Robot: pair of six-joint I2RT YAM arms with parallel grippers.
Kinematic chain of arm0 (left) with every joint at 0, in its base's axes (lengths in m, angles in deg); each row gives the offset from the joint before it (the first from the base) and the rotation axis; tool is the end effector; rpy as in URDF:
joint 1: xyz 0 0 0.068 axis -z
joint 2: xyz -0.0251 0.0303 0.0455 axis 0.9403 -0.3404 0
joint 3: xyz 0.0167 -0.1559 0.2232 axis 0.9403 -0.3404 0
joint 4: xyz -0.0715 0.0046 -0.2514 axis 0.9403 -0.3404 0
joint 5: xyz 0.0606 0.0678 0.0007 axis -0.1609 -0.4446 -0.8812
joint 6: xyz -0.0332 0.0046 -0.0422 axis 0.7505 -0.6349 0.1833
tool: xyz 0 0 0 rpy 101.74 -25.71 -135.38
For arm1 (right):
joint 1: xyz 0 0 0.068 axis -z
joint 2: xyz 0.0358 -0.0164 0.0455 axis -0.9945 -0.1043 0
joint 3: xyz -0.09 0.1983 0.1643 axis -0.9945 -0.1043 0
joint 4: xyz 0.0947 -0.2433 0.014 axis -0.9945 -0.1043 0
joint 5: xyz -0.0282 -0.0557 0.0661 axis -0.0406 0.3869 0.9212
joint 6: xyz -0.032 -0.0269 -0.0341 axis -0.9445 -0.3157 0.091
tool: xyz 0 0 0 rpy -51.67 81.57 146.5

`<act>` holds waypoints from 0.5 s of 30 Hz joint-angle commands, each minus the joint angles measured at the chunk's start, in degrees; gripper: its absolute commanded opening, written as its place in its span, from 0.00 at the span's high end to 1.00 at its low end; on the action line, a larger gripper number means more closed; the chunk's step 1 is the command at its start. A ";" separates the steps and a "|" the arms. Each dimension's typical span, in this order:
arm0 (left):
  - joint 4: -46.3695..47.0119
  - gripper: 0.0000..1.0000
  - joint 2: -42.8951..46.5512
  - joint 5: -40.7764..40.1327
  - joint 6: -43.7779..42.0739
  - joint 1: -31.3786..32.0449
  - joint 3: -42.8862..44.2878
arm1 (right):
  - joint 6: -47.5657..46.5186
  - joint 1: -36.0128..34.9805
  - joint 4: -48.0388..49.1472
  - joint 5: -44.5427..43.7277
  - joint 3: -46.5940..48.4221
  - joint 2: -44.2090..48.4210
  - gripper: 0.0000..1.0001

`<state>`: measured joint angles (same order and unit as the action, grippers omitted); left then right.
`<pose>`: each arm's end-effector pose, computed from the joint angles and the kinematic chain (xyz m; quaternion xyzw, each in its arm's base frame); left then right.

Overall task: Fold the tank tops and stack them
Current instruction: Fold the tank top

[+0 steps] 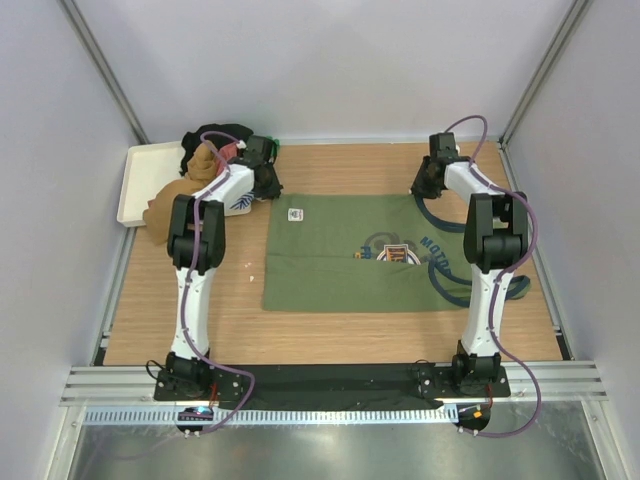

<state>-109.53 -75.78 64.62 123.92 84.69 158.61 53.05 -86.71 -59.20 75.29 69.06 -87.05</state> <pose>0.4955 -0.1273 0.1640 -0.1678 0.9384 -0.1046 0.2834 0.4808 0.0219 0.1748 0.1798 0.9347 0.0614 0.3004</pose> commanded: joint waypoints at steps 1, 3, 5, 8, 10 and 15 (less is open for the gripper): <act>-0.19 0.92 -0.96 -2.26 -0.38 0.44 1.49 | -0.63 -0.38 0.95 0.40 1.47 -0.24 0.69; -0.19 0.98 -0.35 -2.97 -0.29 0.35 0.87 | -0.63 -0.38 0.95 2.32 1.82 -0.32 0.73; 0.34 1.00 0.71 -3.75 -0.73 0.44 -0.01 | -0.37 -0.38 0.08 2.42 3.56 -1.02 0.91; 0.16 1.00 1.85 -4.29 -1.87 0.35 0.52 | -0.37 -0.38 -1.94 2.51 6.03 -1.82 0.99; 0.25 1.00 2.73 -4.38 -2.22 0.35 0.61 | -0.37 -0.38 -2.30 1.72 6.57 -0.94 0.99; 3.23 1.00 7.82 -4.11 -2.49 0.44 -4.12 | -0.10 -0.46 -0.98 1.45 2.97 3.01 0.99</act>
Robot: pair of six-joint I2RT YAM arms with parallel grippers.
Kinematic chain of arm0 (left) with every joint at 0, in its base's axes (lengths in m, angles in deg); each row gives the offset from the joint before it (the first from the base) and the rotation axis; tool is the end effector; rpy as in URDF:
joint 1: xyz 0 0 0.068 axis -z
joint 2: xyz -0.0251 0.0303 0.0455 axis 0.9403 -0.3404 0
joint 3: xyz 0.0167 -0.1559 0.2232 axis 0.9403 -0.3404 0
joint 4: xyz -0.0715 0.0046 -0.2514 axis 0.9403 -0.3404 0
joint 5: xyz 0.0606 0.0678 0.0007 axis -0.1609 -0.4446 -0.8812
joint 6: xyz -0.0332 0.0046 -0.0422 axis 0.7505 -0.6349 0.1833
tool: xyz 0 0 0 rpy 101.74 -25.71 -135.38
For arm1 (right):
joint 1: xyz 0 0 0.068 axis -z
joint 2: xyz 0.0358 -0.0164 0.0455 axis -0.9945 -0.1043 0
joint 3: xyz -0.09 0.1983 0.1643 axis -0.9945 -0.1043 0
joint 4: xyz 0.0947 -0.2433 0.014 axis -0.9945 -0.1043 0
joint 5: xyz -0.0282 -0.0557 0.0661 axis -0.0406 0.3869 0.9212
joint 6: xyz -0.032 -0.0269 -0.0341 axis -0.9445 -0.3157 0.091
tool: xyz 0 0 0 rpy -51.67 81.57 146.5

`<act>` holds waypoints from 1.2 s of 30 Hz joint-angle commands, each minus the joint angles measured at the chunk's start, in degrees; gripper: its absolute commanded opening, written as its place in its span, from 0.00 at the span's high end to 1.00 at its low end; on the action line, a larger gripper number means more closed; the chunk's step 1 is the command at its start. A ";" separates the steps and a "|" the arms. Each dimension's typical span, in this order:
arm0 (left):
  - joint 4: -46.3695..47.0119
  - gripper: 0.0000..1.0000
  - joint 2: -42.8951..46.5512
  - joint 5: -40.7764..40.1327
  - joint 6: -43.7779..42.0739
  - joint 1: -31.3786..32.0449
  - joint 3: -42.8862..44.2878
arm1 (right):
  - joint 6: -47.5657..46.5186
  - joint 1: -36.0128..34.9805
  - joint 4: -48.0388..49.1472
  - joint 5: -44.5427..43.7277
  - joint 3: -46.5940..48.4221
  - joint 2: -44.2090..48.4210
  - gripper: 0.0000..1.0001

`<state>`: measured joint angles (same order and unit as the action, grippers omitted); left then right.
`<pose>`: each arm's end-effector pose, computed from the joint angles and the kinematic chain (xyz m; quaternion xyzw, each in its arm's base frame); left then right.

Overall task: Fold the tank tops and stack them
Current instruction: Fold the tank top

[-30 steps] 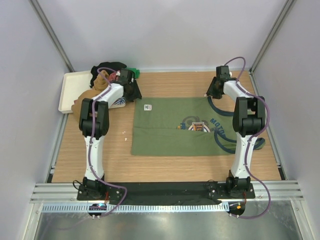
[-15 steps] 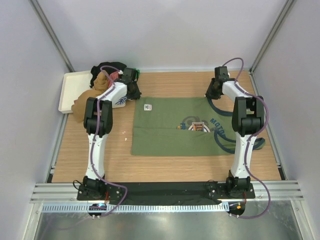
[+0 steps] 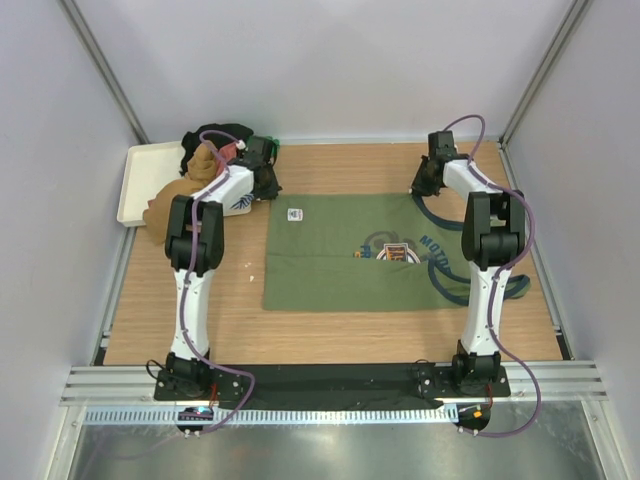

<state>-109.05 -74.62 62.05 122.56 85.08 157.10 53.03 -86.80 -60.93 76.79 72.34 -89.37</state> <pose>0.4911 -0.1281 0.1664 -0.1600 0.9388 -0.0830 0.2937 0.4891 0.0240 0.1716 0.1754 0.9376 0.0722 0.2913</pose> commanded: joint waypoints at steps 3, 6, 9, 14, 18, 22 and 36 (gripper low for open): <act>7.14 1.00 10.35 -0.74 -1.31 0.13 -7.18 | 0.18 -0.29 1.71 -0.05 -2.86 8.75 0.99; 9.25 1.00 13.86 -0.57 -2.01 0.49 -10.88 | 0.36 -0.29 1.97 -0.05 -5.32 10.95 0.99; 12.33 1.00 16.94 1.19 -2.36 0.92 -14.48 | 0.45 -0.29 3.03 -0.05 -8.66 14.11 0.99; 13.04 1.00 20.38 0.49 -3.07 1.63 -18.53 | 0.53 -0.29 3.55 -0.05 -14.10 18.77 0.99; 14.09 1.00 23.98 -0.47 -2.89 2.07 -23.10 | 0.97 -0.29 5.22 -0.05 -19.29 22.64 0.99; 15.76 1.00 29.85 -0.83 -2.28 2.42 -28.37 | 1.67 -0.38 6.72 -0.05 -25.87 26.94 0.99; 20.06 1.00 46.64 -3.20 0.00 6.55 -50.17 | 4.22 -0.29 10.68 -1.72 -47.77 48.21 0.99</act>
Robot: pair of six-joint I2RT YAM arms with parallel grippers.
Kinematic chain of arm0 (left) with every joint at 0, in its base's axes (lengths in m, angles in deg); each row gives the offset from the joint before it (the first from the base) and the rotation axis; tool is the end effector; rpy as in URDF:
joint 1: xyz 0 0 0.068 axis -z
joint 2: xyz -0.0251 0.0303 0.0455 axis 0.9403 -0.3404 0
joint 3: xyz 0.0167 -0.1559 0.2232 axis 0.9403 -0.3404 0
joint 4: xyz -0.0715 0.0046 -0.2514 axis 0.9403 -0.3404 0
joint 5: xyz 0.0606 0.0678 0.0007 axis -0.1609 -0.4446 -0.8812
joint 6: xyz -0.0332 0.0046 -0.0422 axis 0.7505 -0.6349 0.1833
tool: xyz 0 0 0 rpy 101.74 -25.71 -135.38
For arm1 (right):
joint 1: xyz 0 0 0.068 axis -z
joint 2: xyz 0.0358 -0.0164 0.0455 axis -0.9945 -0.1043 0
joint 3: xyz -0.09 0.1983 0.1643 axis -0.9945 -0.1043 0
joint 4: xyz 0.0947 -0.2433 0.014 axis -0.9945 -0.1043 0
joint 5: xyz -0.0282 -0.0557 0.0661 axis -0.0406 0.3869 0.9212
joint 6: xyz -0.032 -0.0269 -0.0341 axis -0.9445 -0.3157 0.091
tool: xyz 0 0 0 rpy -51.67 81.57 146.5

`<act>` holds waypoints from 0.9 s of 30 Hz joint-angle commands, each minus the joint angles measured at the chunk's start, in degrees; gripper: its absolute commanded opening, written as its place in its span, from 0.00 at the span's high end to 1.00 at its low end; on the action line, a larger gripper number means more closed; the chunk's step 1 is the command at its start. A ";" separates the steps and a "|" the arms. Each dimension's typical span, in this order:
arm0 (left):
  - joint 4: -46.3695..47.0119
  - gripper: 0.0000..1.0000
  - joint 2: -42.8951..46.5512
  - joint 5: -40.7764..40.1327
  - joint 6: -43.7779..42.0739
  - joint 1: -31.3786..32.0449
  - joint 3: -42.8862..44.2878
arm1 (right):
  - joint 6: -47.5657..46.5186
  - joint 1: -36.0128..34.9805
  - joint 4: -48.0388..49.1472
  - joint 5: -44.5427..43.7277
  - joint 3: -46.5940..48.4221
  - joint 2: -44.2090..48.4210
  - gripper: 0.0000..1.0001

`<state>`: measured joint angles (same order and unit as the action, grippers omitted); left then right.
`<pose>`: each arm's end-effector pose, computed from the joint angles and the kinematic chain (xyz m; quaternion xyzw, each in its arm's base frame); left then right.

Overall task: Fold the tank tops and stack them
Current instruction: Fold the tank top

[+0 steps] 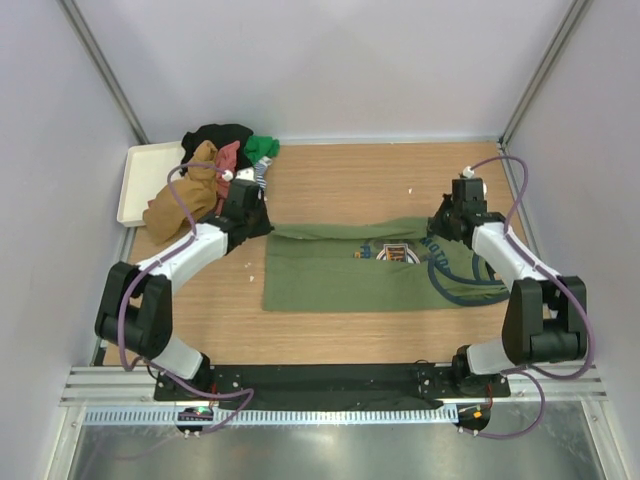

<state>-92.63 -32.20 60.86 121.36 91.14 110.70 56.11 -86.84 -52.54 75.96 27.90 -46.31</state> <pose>0.3214 -0.1194 0.2341 -0.1054 0.9075 -0.1332 0.3841 0.3124 0.0151 0.2285 0.1984 0.9125 0.0885 0.3468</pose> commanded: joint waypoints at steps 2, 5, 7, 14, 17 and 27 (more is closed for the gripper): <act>4.10 1.00 5.55 -2.02 1.56 0.76 -7.01 | 1.23 -0.33 2.72 -0.28 -6.57 8.74 0.99; 4.27 1.00 8.19 -2.28 2.09 1.72 -10.27 | 1.23 -0.33 1.76 -0.28 -9.39 12.53 0.98; 4.19 1.00 10.20 -2.64 2.53 2.34 -11.68 | 1.23 -0.33 1.23 -0.19 -11.24 14.38 0.98; 3.84 1.00 15.83 -3.08 3.41 3.22 -15.82 | 1.58 -0.33 -0.88 -0.54 -13.97 18.87 0.96; 2.26 1.00 17.15 -3.08 3.85 3.40 -15.73 | 2.63 -0.33 -0.88 -0.19 -15.55 20.37 0.96; 2.34 1.00 17.77 -4.39 10.16 7.35 -23.02 | 9.21 -0.33 3.59 3.41 -26.88 23.09 0.95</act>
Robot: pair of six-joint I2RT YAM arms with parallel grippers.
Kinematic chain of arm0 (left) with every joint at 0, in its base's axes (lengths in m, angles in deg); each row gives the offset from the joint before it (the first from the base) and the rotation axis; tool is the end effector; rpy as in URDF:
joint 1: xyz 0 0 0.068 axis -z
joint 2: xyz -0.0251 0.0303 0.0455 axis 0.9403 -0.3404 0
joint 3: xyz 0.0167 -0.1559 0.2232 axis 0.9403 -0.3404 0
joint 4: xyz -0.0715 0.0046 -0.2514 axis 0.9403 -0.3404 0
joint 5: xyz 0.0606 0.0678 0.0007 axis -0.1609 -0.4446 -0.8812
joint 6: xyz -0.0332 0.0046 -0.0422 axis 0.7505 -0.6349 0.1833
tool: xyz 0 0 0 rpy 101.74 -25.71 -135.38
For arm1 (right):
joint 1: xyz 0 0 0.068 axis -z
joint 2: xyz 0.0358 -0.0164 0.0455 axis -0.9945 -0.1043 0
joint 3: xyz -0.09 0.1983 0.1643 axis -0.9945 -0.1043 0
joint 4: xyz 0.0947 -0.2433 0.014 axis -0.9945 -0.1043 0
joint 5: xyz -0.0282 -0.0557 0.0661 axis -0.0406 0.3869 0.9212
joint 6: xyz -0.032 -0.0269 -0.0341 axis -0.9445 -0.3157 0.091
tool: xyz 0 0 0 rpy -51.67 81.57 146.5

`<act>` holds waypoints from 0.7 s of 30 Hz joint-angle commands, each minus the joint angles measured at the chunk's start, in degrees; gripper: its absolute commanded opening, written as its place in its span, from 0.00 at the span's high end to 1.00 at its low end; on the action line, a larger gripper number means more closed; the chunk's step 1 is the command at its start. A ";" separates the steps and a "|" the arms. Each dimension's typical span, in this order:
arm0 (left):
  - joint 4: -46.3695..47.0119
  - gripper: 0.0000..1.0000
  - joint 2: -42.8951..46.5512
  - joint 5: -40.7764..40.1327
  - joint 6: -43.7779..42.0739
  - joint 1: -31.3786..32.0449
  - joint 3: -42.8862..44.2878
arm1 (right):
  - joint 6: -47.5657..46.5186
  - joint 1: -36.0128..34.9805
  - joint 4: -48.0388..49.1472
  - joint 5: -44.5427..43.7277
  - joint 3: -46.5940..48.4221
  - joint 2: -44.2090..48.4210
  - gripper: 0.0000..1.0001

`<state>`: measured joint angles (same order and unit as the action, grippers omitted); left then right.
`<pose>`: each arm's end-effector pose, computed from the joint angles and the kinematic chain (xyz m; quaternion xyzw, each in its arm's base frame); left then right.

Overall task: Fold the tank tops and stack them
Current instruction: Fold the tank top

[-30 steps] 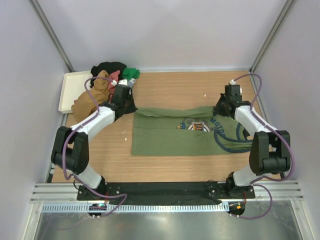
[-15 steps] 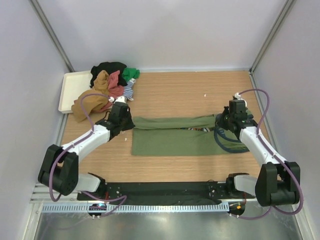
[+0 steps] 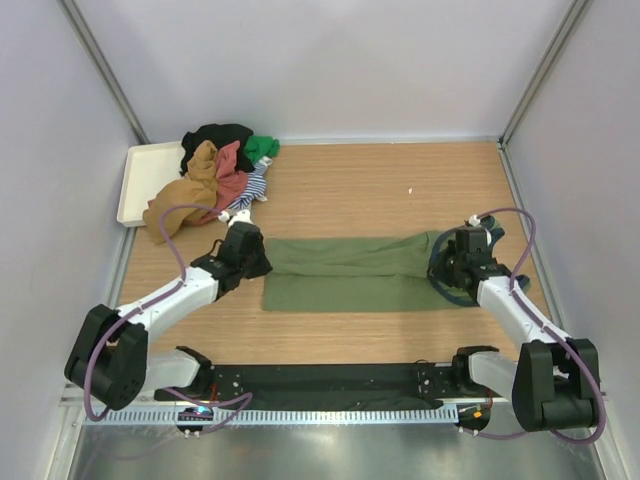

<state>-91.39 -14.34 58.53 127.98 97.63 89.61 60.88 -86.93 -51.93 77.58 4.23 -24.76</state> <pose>0.2285 -0.1130 0.2051 -0.1139 0.9124 -0.1512 0.3629 0.2128 0.0115 0.1905 0.2318 0.9093 0.1120 0.3270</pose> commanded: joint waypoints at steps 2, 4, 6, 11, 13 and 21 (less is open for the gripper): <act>1.27 0.96 0.18 -3.02 7.32 1.21 -4.39 | 7.09 -0.25 3.86 -0.21 -7.34 3.55 0.91; 1.97 0.93 0.79 -3.37 9.78 1.39 -6.75 | 9.47 -0.25 5.45 -0.84 -10.50 4.96 0.85; 2.15 0.76 1.32 -4.16 10.58 1.48 -7.65 | 10.26 -0.25 4.32 -3.56 -10.87 6.81 0.71; -0.57 0.47 5.62 -6.09 10.67 1.48 -8.00 | 8.25 -0.25 -0.60 -8.74 -6.84 11.03 0.50; -2.33 0.41 7.03 -8.11 10.32 1.48 -6.60 | 7.02 -0.25 -2.63 -11.29 -4.38 11.82 0.48; -6.29 0.30 5.91 -10.06 8.65 1.39 -1.15 | 4.29 -0.25 -1.25 -11.40 0.82 7.27 0.49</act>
<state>-96.92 -7.08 51.09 137.42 98.88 85.69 67.33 -87.02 -55.47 67.11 2.88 -15.60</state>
